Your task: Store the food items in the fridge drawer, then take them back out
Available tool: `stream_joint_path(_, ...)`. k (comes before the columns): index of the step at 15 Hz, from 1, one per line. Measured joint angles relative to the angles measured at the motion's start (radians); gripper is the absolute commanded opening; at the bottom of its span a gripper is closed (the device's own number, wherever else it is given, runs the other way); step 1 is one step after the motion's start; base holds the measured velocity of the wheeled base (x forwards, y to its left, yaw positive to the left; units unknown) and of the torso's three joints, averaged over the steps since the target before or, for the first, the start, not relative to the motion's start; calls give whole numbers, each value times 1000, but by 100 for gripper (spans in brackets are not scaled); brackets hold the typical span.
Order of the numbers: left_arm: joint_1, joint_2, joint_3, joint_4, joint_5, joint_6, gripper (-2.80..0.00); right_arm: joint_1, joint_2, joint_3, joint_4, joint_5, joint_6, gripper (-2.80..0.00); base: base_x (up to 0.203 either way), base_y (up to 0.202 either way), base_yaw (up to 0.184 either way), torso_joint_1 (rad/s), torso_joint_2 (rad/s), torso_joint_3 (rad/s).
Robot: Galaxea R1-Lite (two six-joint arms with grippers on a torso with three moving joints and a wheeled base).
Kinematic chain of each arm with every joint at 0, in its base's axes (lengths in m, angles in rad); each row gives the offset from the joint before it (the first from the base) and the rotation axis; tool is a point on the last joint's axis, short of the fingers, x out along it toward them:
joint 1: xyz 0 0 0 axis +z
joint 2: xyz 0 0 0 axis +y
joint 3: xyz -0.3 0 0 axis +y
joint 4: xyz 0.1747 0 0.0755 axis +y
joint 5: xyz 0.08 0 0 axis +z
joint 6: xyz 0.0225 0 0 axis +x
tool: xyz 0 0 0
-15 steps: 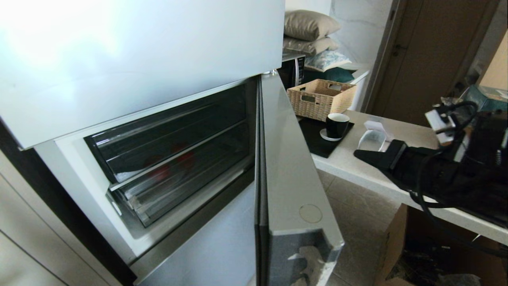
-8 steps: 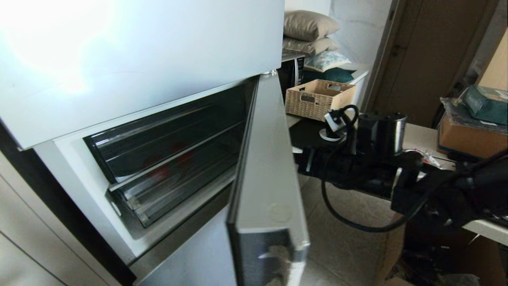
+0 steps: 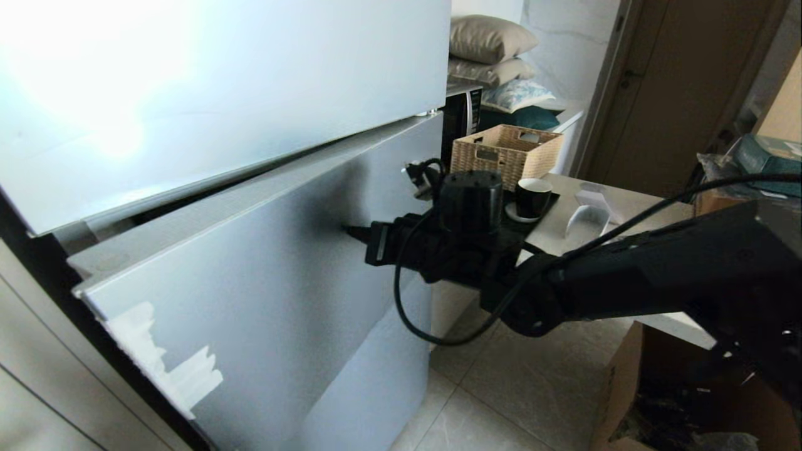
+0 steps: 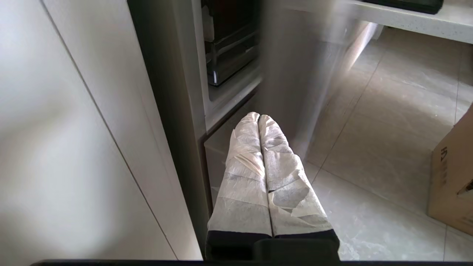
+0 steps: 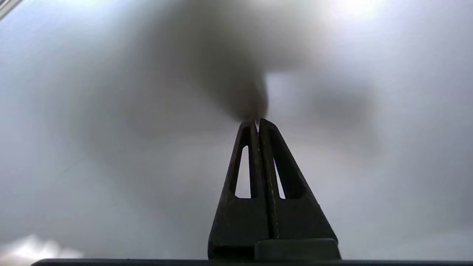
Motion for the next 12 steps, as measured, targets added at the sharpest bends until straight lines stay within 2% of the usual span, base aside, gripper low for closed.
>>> stream_joint_path(2,0,0,0,0,0,0,-280,8,12,8,-4,-7,-5,-280,0,0,0,0,0,0)
stream_joint_path(5,0,0,0,0,0,0,-280,15,-77,173,-42,-17,-8,-280,0,0,0,0,0,0)
stream_joint_path(7,0,0,0,0,0,0,-280,18,-139,296,-121,-36,-23,-280,0,0,0,0,0,0)
stream_joint_path(9,0,0,0,0,0,0,-280,27,-229,452,-171,-87,-57,-280,0,0,0,0,0,0)
stream_joint_path(12,0,0,0,0,0,0,-280,64,-428,686,-189,-217,-147,-280,0,0,0,0,0,0)
